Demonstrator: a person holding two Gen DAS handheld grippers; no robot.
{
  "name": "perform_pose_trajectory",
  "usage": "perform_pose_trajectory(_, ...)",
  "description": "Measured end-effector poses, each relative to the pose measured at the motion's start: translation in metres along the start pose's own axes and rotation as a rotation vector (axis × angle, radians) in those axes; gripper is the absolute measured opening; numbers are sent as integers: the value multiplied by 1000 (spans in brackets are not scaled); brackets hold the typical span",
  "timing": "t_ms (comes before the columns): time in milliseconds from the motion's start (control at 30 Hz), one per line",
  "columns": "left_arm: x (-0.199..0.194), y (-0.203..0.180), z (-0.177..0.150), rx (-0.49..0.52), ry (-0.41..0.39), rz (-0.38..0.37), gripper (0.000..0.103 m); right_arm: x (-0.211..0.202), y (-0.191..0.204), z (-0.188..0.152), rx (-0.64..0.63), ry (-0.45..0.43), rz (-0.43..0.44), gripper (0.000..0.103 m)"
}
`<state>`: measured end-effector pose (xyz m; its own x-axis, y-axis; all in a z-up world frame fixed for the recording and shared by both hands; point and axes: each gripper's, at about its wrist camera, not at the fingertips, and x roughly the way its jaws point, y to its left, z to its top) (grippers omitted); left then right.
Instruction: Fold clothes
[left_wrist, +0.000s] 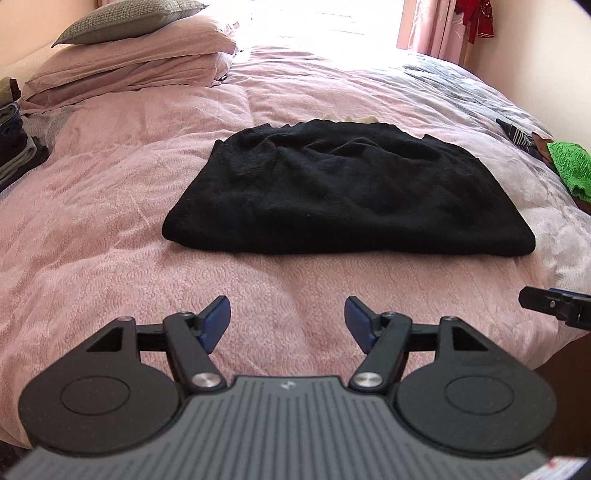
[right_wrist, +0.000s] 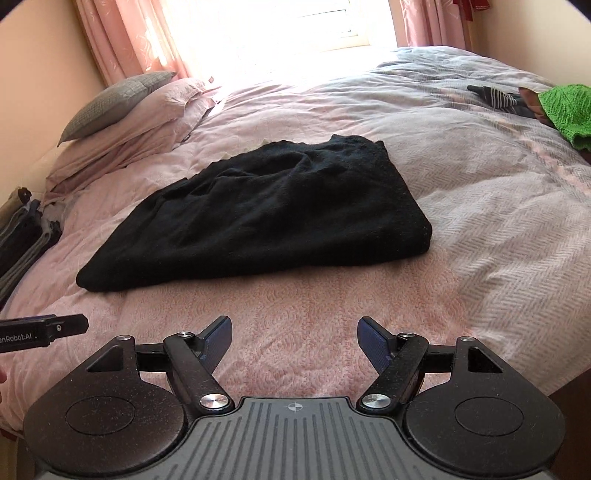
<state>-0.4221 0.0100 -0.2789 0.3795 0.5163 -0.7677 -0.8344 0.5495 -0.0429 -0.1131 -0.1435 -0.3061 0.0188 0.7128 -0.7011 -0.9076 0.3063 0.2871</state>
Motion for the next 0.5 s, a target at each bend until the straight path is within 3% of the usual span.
perform_pose_trajectory(167,4,16,10,7,-56,-44,64,3,-37,21,102,-67,60,72)
perform_pose_trajectory(300,23,43,37,-2,-103,-53,54,20,-77,57,133,-138,68,72)
perform_pose_trajectory(367,40,59,53,-22,-111,-72,53,39,-96,77,145,-128,54,72)
perform_pose_trajectory(500,80,87,77,-63,-96,-110,51,87,-137,102,231,-37,131,72)
